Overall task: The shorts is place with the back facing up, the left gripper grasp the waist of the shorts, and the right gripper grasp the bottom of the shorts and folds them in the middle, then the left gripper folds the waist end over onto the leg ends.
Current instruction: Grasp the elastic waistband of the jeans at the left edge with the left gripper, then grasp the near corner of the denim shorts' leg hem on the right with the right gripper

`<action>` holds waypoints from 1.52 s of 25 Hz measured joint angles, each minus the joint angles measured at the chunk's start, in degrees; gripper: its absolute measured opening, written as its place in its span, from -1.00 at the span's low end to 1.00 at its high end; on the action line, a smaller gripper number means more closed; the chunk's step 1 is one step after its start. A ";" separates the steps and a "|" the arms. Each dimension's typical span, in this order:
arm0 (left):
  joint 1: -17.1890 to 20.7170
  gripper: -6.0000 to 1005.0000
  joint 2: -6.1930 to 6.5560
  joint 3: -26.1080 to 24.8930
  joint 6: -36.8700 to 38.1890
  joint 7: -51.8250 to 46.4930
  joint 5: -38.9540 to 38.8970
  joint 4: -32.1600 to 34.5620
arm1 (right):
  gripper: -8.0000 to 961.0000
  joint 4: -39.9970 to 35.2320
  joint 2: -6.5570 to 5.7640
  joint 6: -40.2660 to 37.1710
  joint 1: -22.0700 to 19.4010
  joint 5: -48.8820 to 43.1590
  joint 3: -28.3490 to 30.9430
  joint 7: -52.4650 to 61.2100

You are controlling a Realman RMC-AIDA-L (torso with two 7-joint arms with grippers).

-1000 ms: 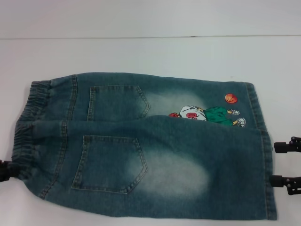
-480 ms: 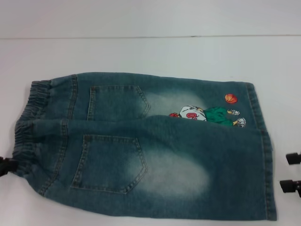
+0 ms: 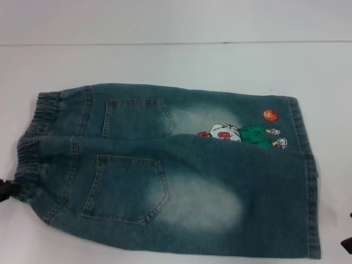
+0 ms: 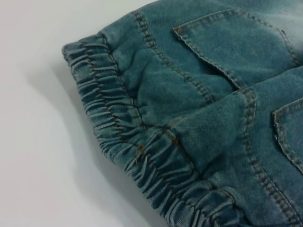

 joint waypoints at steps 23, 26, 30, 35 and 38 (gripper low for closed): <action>0.05 -0.90 -0.81 -0.02 0.63 0.15 -0.29 1.03 | 0.92 10.03 0.55 0.40 3.39 0.14 -9.91 5.46; 0.06 -0.90 -0.97 -0.02 0.55 0.29 -0.24 1.05 | 0.92 11.88 0.57 0.70 4.12 0.03 -10.03 5.53; 0.00 -0.90 -1.01 -0.01 0.54 0.34 -0.22 1.12 | 0.92 12.25 0.57 1.03 4.36 -0.19 -10.31 6.04; 0.10 -0.90 -1.01 -0.02 0.60 0.36 -0.17 1.36 | 0.92 12.31 0.51 1.91 4.39 -0.26 -11.49 7.38; 0.22 -0.90 -1.08 -0.02 0.67 0.42 -0.17 1.57 | 0.92 12.71 0.50 2.87 4.41 -0.29 -12.17 7.80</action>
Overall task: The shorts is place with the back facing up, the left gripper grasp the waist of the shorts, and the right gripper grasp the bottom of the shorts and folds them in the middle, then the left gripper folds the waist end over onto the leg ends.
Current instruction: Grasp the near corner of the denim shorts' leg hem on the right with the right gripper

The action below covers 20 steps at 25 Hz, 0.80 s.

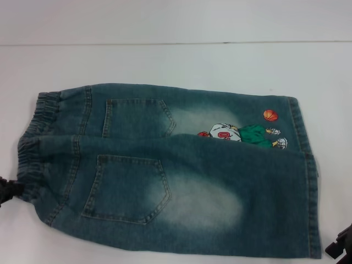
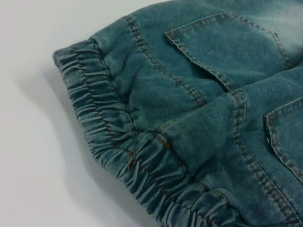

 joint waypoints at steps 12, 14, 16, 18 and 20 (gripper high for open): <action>0.27 -0.90 0.01 0.00 -0.21 0.25 -0.10 -0.05 | 0.90 1.62 0.04 1.69 0.48 1.91 -0.01 -0.90; 0.25 -0.90 0.01 0.03 -0.23 0.30 -0.09 -0.08 | 0.90 1.63 0.02 1.69 0.68 1.92 0.18 -0.91; 0.25 -0.90 -0.03 0.06 -0.25 0.32 -0.05 -0.09 | 0.90 1.60 -0.04 1.68 0.84 1.92 0.23 -0.91; 0.28 -0.90 -0.05 0.08 -0.26 0.33 -0.05 -0.10 | 0.90 1.38 -0.07 1.63 0.95 1.92 0.23 -0.91; 0.35 -0.90 -0.06 0.09 -0.28 0.33 -0.04 -0.13 | 0.90 1.20 -0.08 1.43 1.05 1.92 0.16 -0.91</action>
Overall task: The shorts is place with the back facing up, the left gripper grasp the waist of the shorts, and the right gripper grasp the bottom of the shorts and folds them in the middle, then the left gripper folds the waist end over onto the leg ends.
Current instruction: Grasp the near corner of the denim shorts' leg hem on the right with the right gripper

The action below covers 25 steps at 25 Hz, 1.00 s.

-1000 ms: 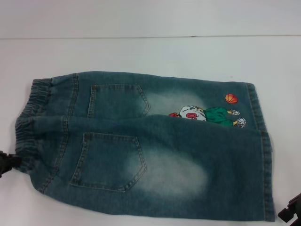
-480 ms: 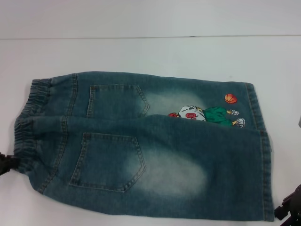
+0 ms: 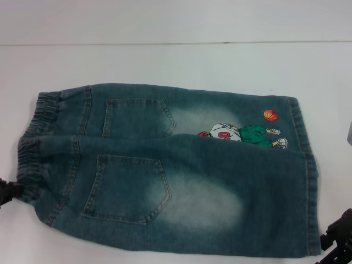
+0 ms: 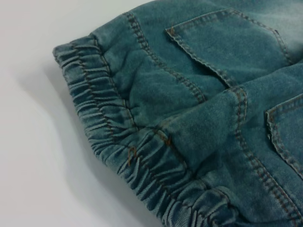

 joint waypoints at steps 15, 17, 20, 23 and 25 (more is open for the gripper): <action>-0.07 -0.90 -0.25 0.24 0.00 0.00 0.09 -0.21 | 0.89 -1.09 -0.45 -2.43 0.64 0.77 0.02 -0.38; -0.08 -0.90 -0.30 0.64 0.01 -0.05 0.09 -0.21 | 0.85 -1.06 -0.53 -1.97 0.64 0.83 0.04 -0.37; -0.18 -0.90 -0.50 0.75 0.02 -0.08 0.09 -0.17 | 0.73 -0.85 -0.32 -1.14 0.67 0.80 -0.06 -0.35; -0.27 -0.90 -0.68 0.78 0.13 -0.07 0.09 0.04 | 0.62 -0.73 -0.03 -0.42 0.68 0.83 0.15 -0.34; -0.31 -0.90 -0.71 0.78 0.22 -0.07 0.09 0.11 | 0.55 -0.47 0.05 0.30 0.70 0.86 0.23 -0.11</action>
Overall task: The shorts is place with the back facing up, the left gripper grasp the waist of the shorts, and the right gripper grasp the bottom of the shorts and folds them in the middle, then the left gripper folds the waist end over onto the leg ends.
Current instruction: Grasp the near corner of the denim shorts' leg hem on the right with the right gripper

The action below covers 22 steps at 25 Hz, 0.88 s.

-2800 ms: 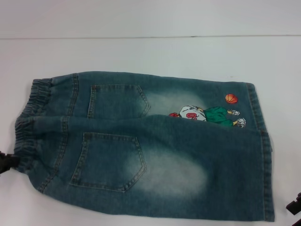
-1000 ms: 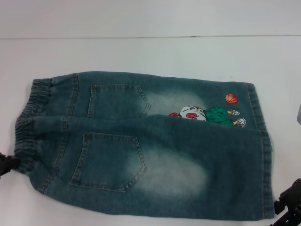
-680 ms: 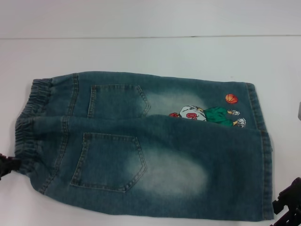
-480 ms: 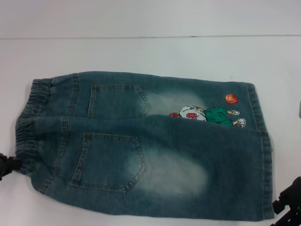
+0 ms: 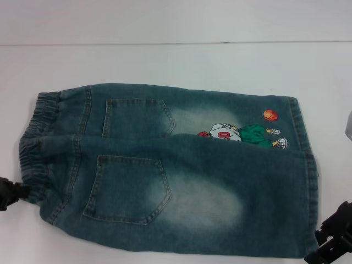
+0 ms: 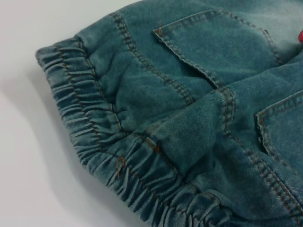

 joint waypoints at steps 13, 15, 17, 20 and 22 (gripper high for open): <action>-0.04 -0.90 -0.10 0.01 -0.04 -0.22 -0.33 0.02 | -0.18 0.16 0.24 1.71 -0.60 1.21 -0.54 0.56; -0.04 -0.90 -0.10 0.01 -0.14 -0.23 -0.33 -0.05 | -0.35 0.16 0.28 1.92 -0.60 1.13 -0.67 0.90; -0.04 -0.90 -0.10 0.00 -0.17 -0.22 -0.35 -0.14 | -0.53 0.16 0.25 2.48 -0.65 1.05 -0.87 1.44; -0.04 -0.90 -0.10 0.00 -0.19 -0.17 -0.36 -0.23 | -0.81 0.16 0.24 3.05 -0.79 0.92 -1.59 2.00; -0.04 -0.90 -0.12 0.01 -0.20 -0.16 -0.36 -0.27 | -0.91 0.16 0.34 3.18 -0.85 0.91 -2.19 2.05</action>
